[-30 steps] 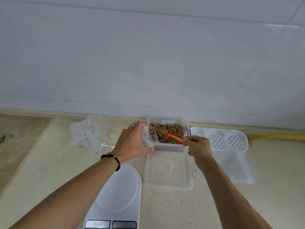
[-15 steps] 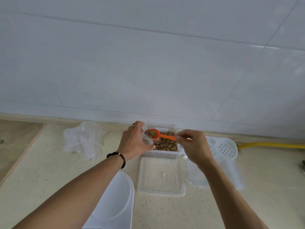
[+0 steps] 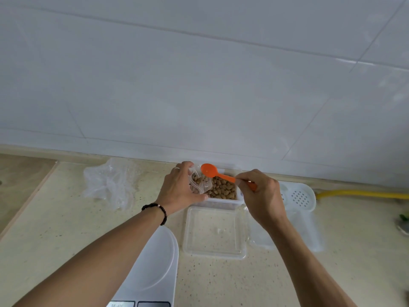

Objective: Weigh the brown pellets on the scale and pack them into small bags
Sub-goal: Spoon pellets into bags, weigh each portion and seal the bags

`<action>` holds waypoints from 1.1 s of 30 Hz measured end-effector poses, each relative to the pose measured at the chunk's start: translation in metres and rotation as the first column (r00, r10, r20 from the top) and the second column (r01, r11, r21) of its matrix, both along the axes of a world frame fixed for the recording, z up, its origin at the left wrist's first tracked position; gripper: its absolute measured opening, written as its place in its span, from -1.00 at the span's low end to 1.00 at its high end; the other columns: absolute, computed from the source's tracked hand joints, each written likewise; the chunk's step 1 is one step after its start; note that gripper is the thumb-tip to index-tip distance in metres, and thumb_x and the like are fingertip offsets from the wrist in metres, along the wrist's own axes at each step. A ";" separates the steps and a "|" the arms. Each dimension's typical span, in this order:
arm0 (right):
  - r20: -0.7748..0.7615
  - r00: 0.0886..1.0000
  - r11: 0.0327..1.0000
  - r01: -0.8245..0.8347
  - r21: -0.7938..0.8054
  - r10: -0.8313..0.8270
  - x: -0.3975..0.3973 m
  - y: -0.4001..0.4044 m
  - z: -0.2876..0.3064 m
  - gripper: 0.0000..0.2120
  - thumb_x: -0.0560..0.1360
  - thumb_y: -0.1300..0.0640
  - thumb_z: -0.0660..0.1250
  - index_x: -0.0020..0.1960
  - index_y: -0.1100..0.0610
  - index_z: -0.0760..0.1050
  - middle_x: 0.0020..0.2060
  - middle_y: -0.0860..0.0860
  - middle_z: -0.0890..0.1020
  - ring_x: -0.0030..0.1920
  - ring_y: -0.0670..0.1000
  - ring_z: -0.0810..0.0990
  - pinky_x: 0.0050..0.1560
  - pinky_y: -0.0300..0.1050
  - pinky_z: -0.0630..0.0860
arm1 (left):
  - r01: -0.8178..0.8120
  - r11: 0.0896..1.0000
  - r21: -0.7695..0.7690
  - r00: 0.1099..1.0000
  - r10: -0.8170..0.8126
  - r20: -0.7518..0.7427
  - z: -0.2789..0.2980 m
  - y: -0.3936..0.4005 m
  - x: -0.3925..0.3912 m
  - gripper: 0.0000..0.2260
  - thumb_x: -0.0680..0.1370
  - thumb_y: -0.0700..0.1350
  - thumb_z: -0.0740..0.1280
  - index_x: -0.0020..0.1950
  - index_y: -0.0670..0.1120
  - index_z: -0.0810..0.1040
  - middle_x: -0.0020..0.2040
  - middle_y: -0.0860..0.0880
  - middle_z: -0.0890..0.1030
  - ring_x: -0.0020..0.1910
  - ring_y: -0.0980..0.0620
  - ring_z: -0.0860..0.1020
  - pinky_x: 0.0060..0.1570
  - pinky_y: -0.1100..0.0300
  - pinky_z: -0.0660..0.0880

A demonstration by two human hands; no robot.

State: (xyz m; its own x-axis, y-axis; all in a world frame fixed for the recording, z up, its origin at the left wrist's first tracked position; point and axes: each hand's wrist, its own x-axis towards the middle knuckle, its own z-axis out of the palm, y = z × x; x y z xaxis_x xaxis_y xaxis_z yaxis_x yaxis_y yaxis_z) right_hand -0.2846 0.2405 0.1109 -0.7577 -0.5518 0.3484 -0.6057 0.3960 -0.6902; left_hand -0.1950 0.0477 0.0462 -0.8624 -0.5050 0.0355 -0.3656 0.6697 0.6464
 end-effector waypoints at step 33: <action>0.757 0.574 0.894 0.448 0.029 -0.313 -0.014 0.004 -0.040 -0.86 0.49 0.30 0.37 -0.22 0.18 0.64 -0.30 0.15 0.60 -0.39 0.00 0.39 -0.34 -0.12 0.41 | 0.036 0.981 0.191 0.998 -0.024 -0.066 0.009 -0.017 0.013 -0.19 0.28 0.15 0.58 0.35 0.14 0.17 0.29 0.06 0.36 0.26 0.12 0.33 0.10 0.22 0.31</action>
State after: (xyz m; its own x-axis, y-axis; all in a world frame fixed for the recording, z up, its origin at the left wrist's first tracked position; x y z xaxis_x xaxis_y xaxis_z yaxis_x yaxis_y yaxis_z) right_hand -0.2986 0.2444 0.0705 -0.9209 -0.1438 -0.3623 0.3029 0.3209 -0.8974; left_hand -0.1820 0.0306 0.0552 -0.8763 -0.4818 -0.0045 -0.3013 0.5407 0.7854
